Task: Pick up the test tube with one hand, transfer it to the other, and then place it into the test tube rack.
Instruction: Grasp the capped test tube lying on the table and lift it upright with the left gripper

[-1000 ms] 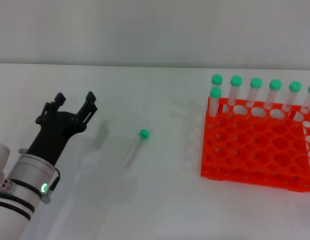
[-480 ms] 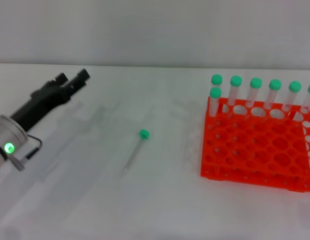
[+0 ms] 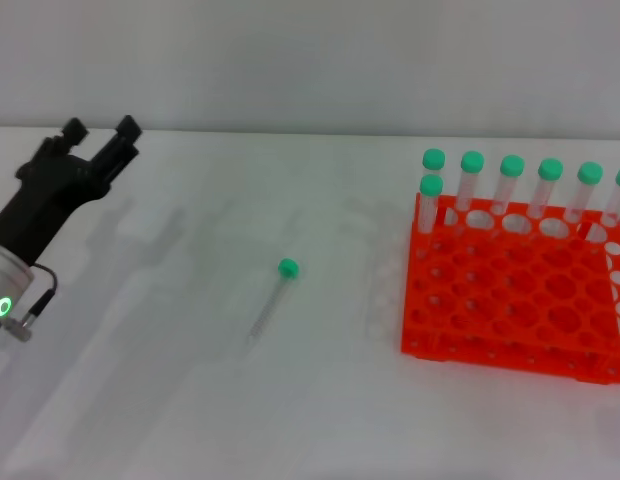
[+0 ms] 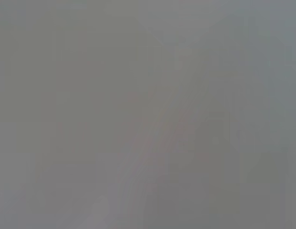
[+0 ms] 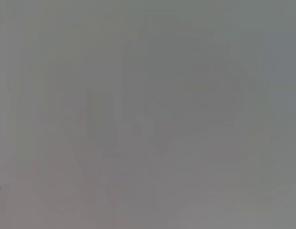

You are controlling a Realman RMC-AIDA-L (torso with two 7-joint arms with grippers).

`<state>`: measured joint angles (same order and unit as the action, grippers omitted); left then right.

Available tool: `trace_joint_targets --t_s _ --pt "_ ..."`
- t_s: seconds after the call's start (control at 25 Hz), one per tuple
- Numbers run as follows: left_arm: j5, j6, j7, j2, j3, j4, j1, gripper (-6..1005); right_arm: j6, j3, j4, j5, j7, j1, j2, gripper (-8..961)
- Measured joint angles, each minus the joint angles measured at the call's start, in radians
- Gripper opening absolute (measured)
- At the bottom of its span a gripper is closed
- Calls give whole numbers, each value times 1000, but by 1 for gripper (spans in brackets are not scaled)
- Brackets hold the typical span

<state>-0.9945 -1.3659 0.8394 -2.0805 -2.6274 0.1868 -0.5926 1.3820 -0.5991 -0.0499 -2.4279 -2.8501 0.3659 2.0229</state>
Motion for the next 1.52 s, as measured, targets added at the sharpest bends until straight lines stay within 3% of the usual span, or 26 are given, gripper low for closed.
trace_joint_targets --t_s 0.2,0.28,0.4,0.56,0.72,0.92,1.04,1.12,1.24,1.4,1.52 --pt "-7 -9 38 10 -10 -2 12 859 0 1 -1 -1 0 -3 0 769" --pt "1 -9 137 21 -50 43 -2 859 0 1 -1 -1 0 0 0 769" --pt "21 -5 364 39 -179 167 -41 859 0 1 -1 3 0 7 0 769" --pt "262 -59 689 64 -214 373 -145 859 0 1 2 6 0 9 0 769" --pt "492 -169 852 89 -215 512 -251 858 0 1 7 6 0 10 -1 769" --pt "807 -254 992 107 -217 635 -407 858 0 1 9 3 0 10 -3 769" --pt "1022 -259 1085 115 -218 648 -510 847 0 1 14 4 0 15 -5 768" --pt "1160 -258 1149 114 -218 643 -583 840 0 1 15 4 0 17 -5 768" --pt "1344 -237 1235 90 -219 634 -691 829 -2 1 16 4 -2 20 -6 768" --pt "1488 -170 1330 54 -219 576 -773 814 -14 1 17 3 -5 21 -6 768" --pt "1592 -88 1423 43 -219 453 -802 803 -22 1 18 2 -5 20 -6 768"
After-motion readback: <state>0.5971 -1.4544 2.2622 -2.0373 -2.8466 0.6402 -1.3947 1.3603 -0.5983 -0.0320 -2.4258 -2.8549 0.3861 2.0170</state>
